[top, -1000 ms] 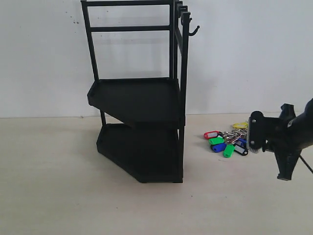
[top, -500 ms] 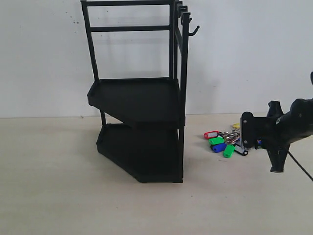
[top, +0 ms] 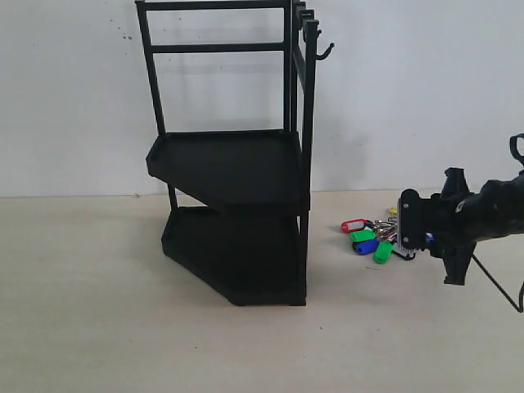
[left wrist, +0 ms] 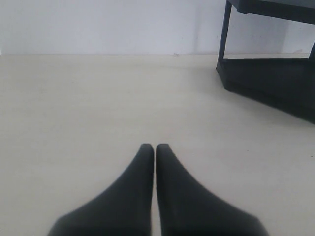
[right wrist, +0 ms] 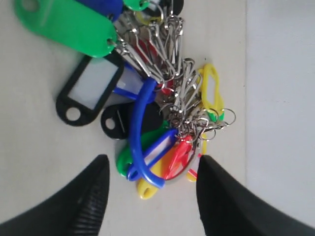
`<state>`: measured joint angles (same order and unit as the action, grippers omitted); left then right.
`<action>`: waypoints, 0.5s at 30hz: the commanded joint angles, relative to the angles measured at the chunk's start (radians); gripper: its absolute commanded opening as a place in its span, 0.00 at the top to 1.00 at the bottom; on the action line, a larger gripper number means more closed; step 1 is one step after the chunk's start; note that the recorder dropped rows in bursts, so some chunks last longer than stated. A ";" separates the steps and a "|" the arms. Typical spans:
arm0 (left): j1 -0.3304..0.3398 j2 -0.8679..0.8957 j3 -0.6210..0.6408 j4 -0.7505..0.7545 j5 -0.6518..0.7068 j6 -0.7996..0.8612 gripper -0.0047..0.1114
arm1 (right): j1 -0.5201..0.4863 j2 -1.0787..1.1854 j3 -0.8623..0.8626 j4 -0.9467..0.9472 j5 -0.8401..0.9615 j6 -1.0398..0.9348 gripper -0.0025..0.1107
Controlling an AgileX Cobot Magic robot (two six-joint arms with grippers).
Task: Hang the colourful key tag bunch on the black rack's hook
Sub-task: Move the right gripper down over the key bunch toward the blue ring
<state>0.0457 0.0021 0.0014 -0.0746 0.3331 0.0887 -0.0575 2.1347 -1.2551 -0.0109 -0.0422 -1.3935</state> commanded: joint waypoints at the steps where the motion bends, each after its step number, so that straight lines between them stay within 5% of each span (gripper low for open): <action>1: 0.004 -0.002 -0.001 -0.011 -0.010 -0.010 0.92 | -0.002 0.017 -0.009 -0.003 -0.035 -0.002 0.53; 15: 0.004 -0.002 -0.001 -0.011 -0.012 -0.010 0.92 | -0.002 0.089 -0.095 -0.003 0.050 -0.014 0.53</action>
<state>0.0457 0.0021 0.0014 -0.0746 0.3331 0.0887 -0.0575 2.2157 -1.3447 -0.0109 0.0000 -1.4017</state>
